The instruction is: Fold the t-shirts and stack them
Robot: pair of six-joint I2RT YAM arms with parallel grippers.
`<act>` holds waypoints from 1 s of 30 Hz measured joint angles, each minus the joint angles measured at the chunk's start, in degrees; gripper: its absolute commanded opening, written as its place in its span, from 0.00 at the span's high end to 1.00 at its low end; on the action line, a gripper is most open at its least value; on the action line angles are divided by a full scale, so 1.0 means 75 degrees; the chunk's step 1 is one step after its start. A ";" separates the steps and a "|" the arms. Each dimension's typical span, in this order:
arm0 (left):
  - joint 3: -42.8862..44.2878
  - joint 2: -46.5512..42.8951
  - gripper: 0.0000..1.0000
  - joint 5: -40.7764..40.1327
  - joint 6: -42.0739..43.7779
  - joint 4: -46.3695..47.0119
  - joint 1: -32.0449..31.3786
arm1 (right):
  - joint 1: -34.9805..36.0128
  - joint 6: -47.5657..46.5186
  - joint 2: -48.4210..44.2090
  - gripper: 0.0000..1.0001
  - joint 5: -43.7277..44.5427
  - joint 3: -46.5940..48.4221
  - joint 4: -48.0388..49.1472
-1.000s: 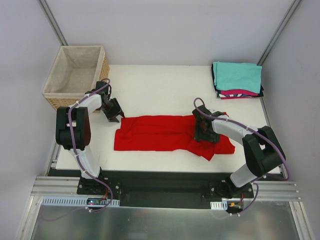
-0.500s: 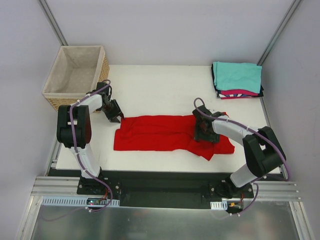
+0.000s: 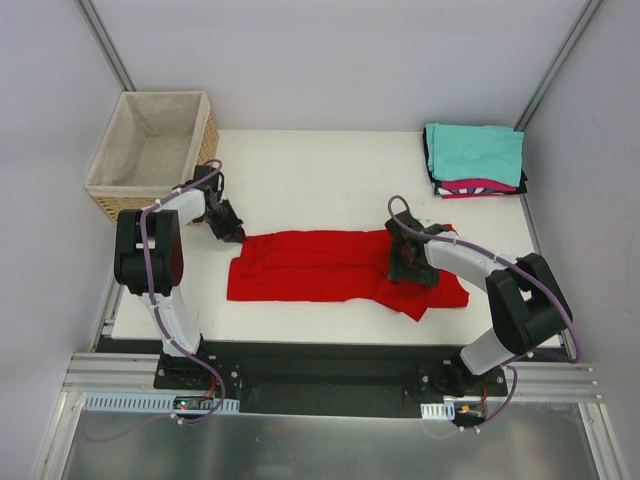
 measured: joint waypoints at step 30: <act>0.1043 0.0673 1.00 0.1067 0.0064 -0.0353 0.0501 | 0.0000 0.0000 -0.0181 0.26 -0.0064 -0.0166 0.0189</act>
